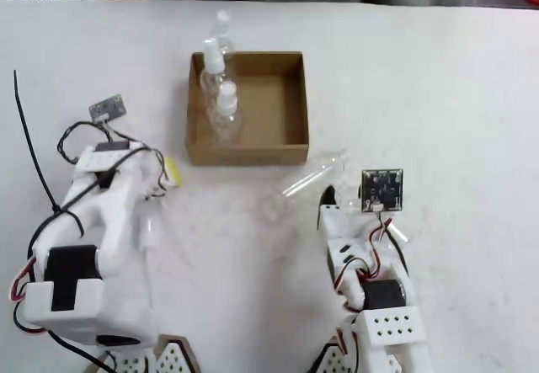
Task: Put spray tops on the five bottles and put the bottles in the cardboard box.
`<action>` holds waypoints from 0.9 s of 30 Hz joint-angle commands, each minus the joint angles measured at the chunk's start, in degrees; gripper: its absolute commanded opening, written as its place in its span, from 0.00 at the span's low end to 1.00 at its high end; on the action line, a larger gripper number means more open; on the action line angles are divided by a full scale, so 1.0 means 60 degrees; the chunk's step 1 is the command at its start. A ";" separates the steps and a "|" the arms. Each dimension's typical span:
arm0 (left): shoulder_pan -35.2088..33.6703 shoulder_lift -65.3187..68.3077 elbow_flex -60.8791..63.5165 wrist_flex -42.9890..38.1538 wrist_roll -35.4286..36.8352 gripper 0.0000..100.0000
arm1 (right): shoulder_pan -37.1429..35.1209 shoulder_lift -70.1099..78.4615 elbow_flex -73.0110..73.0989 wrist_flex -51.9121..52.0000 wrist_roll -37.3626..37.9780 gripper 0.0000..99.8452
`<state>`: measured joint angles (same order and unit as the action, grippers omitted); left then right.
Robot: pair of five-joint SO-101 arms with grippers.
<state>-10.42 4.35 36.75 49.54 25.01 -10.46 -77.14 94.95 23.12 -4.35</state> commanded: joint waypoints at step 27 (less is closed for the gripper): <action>-0.0447 -0.0271 -0.0469 -0.0557 -0.0586 0.03 | 0.0081 -0.0081 -0.0176 0.0066 0.0117 0.18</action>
<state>-10.51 4.26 36.66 47.60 22.20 -10.55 -77.14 94.95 23.12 -4.35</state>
